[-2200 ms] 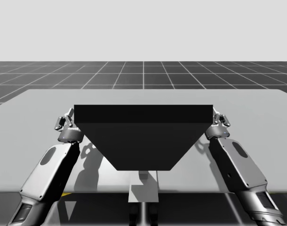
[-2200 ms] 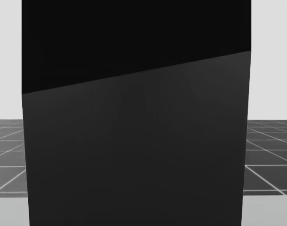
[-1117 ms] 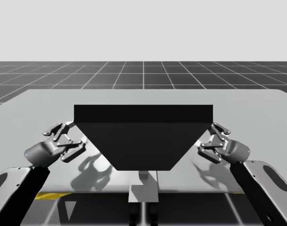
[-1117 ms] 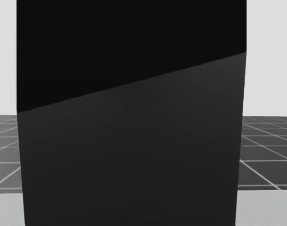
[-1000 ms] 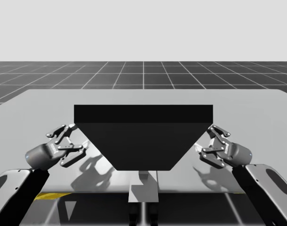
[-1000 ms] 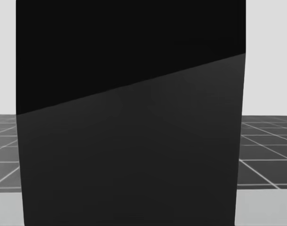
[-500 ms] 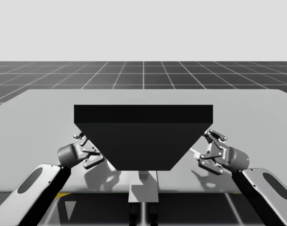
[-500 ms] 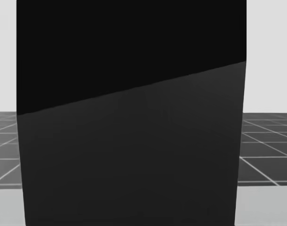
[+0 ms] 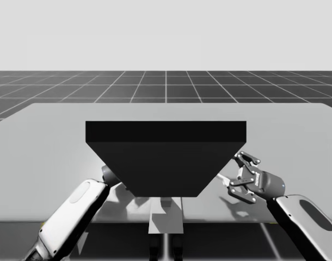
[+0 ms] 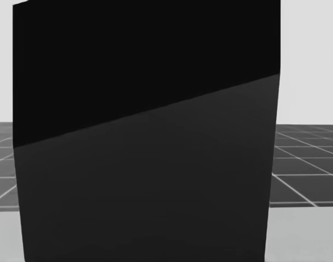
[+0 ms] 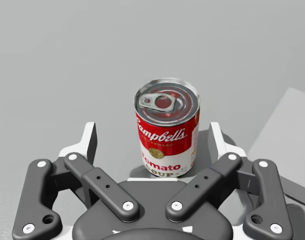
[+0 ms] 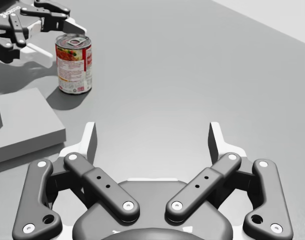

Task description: Reach around the screen and pick up the object behind it.

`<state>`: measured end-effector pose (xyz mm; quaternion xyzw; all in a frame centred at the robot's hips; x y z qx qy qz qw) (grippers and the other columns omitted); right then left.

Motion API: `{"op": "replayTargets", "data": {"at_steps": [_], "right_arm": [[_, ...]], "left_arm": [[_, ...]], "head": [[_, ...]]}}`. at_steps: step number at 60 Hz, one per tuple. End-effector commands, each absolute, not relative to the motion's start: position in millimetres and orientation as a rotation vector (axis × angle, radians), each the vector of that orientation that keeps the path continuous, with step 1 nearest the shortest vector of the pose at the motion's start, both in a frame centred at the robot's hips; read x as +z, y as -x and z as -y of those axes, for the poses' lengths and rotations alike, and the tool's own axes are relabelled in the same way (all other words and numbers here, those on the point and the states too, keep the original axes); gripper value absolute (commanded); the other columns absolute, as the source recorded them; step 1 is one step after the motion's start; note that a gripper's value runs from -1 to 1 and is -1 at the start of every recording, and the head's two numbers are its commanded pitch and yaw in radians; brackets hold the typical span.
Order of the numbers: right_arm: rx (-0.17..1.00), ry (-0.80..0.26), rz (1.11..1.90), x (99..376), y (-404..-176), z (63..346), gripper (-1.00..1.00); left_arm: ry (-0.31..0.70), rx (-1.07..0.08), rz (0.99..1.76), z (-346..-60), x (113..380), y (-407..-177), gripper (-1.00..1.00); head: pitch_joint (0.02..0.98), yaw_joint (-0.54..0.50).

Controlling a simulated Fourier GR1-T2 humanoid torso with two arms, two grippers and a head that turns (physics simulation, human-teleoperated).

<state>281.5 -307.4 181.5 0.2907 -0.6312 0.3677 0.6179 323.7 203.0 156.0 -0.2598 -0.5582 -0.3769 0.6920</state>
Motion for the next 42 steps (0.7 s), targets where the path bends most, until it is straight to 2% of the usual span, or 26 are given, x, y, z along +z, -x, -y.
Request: {"op": "replayTargets", "data": {"at_steps": [1, 11, 21, 22, 23, 24, 27, 34, 42], "right_arm": [[0.892, -0.727, 1.421, 178.2, -277.6, 306.7, -1.00], [0.892, -0.725, 1.423, 176.2, -277.4, 308.1, -1.00], [0.894, -0.721, 1.423, 175.2, -276.7, 309.6, -1.00], [0.895, -0.720, 1.423, 175.2, -276.7, 309.8, -1.00], [0.895, -0.719, 1.424, 175.3, -276.6, 309.8, -1.00], [0.895, -0.719, 1.425, 175.4, -276.5, 309.9, -1.00], [0.896, -0.720, 1.424, 175.3, -276.5, 310.1, -1.00], [0.899, -0.717, 1.423, 175.4, -276.2, 310.1, -1.00], [0.899, -0.717, 1.425, 176.0, -276.1, 310.6, -1.00]], "left_arm": [[0.588, -0.850, 1.223, -185.1, 149.0, -338.5, -1.00], [0.610, -0.842, 1.196, -168.3, 141.1, -350.4, -1.00], [0.619, -0.837, 1.174, -161.8, 132.2, -353.0, -1.00], [0.618, -0.833, 1.173, -161.9, 131.5, -353.1, -0.84], [0.625, -0.825, 1.164, -162.2, 130.3, -353.0, 0.30], [0.622, -0.828, 1.165, -162.7, 130.4, -353.0, 0.92], [0.620, -0.820, 1.162, -163.8, 130.1, -353.1, 1.00], [0.619, -0.814, 1.162, -166.9, 130.9, -352.4, 1.00], [0.596, -0.796, 1.187, -183.1, 139.3, -350.7, 1.00]], "head": [[0.183, -0.05], [0.196, -0.06], [0.206, -0.07], [0.206, -0.07], [0.207, -0.07], [0.208, -0.07], [0.209, -0.07], [0.208, -0.07], [0.206, -0.07]]}}
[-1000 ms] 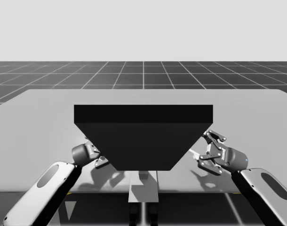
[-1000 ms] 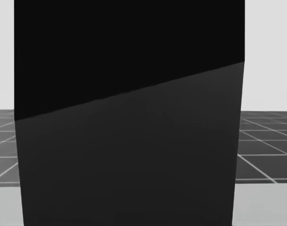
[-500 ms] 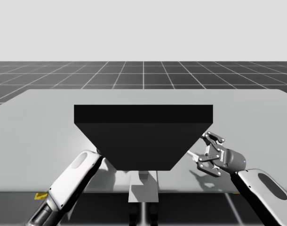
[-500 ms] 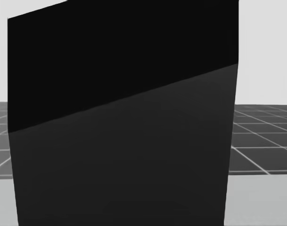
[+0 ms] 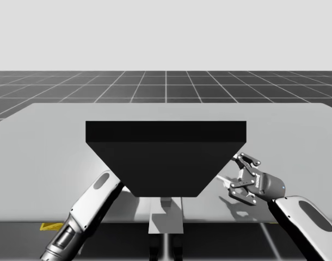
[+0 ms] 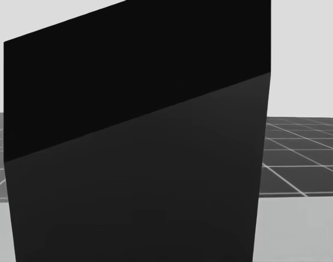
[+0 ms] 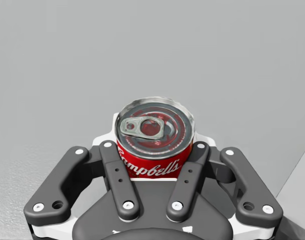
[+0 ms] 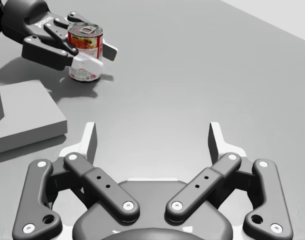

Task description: Reach around the screen and pick up the object behind it.

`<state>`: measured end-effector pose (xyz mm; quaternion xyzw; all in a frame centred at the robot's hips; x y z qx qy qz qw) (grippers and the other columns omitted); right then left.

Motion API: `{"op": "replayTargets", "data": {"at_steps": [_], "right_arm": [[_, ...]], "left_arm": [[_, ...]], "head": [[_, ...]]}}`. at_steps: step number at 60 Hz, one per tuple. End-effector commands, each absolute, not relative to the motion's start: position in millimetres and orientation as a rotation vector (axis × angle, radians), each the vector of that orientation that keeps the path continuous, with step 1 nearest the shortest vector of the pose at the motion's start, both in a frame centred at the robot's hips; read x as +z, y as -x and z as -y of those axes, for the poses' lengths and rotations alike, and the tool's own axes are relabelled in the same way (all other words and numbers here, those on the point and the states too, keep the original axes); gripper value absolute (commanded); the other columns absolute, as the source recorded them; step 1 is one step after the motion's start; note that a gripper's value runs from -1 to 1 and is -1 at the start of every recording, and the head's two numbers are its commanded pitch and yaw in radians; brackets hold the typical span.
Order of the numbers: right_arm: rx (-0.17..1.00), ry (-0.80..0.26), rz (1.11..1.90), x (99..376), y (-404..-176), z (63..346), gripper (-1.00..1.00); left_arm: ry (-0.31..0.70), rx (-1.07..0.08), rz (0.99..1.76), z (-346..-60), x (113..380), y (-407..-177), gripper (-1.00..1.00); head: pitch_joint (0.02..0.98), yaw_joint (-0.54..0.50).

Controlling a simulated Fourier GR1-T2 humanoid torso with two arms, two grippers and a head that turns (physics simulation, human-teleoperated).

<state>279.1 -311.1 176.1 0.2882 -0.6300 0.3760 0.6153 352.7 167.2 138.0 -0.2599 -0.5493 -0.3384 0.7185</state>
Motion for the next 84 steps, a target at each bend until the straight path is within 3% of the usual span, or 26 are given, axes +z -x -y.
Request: {"op": "replayTargets", "data": {"at_steps": [1, 29, 42, 73, 84], "right_arm": [[0.899, -0.715, 1.425, 176.2, -276.1, 310.7, -1.00], [0.902, -0.707, 1.421, 176.2, -278.6, 307.0, -1.00], [0.904, -0.702, 1.419, 176.2, -278.6, 305.9, -1.00], [0.905, -0.695, 1.414, 175.5, -279.4, 305.4, -1.00], [0.904, -0.692, 1.411, 174.8, -279.8, 305.5, -1.00]], "left_arm": [[0.581, -0.787, 1.196, -190.2, 142.2, -350.5, 1.00], [0.388, -0.607, 1.329, -312.2, 183.9, -345.1, 1.00], [0.281, -0.522, 1.429, -361.7, 224.1, -346.0, 1.00], [0.178, -0.475, 1.609, -395.5, 306.9, -337.4, 1.00], [0.162, -0.456, 1.711, -400.3, 346.0, -329.4, 1.00]], "head": [[0.206, -0.07], [0.200, -0.06], [0.197, -0.06], [0.197, -0.06], [0.194, -0.06]]}}
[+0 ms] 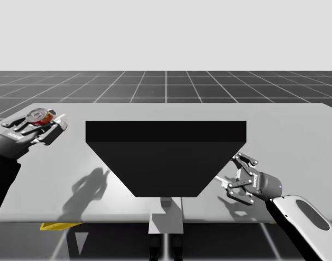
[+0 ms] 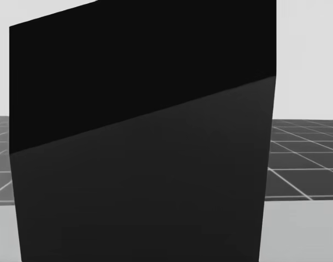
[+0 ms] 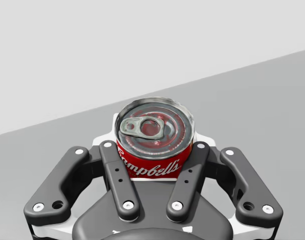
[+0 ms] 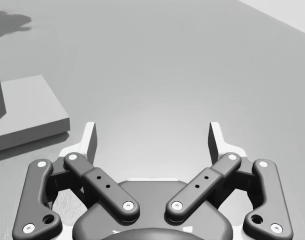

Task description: Reach around the screen and pick up the object behind it.

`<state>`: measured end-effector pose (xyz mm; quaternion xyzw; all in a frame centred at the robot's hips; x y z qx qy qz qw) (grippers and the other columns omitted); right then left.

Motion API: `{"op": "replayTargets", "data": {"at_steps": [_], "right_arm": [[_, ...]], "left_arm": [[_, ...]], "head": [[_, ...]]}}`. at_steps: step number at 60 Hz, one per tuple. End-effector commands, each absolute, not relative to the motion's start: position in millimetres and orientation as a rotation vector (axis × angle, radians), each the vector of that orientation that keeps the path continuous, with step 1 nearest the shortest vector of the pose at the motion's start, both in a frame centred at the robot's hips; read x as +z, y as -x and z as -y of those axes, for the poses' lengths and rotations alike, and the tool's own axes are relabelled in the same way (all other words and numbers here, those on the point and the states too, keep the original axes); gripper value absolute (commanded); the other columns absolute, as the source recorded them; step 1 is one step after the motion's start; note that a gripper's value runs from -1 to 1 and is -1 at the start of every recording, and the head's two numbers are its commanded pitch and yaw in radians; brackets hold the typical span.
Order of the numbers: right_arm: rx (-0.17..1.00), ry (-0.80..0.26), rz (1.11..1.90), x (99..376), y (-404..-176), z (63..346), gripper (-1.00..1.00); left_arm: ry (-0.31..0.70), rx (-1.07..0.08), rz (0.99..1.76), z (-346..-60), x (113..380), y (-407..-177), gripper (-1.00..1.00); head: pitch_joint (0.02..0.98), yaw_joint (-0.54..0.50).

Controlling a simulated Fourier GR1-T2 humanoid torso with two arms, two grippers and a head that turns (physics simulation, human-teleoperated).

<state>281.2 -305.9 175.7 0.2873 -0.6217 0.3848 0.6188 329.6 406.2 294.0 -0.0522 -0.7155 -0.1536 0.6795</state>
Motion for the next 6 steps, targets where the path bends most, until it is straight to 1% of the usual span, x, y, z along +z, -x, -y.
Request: {"op": "replayTargets", "data": {"at_steps": [1, 6], "right_arm": [[0.905, -0.691, 1.412, 174.6, -279.8, 305.4, -1.00], [0.906, -0.686, 1.411, 173.5, -280.2, 305.2, -1.00]], "left_arm": [[0.161, -0.455, 1.724, -400.5, 351.0, -328.2, 1.00], [0.155, -0.446, 1.769, -400.2, 368.7, -322.9, 1.00]], "head": [[0.193, -0.06], [0.185, -0.07]]}}
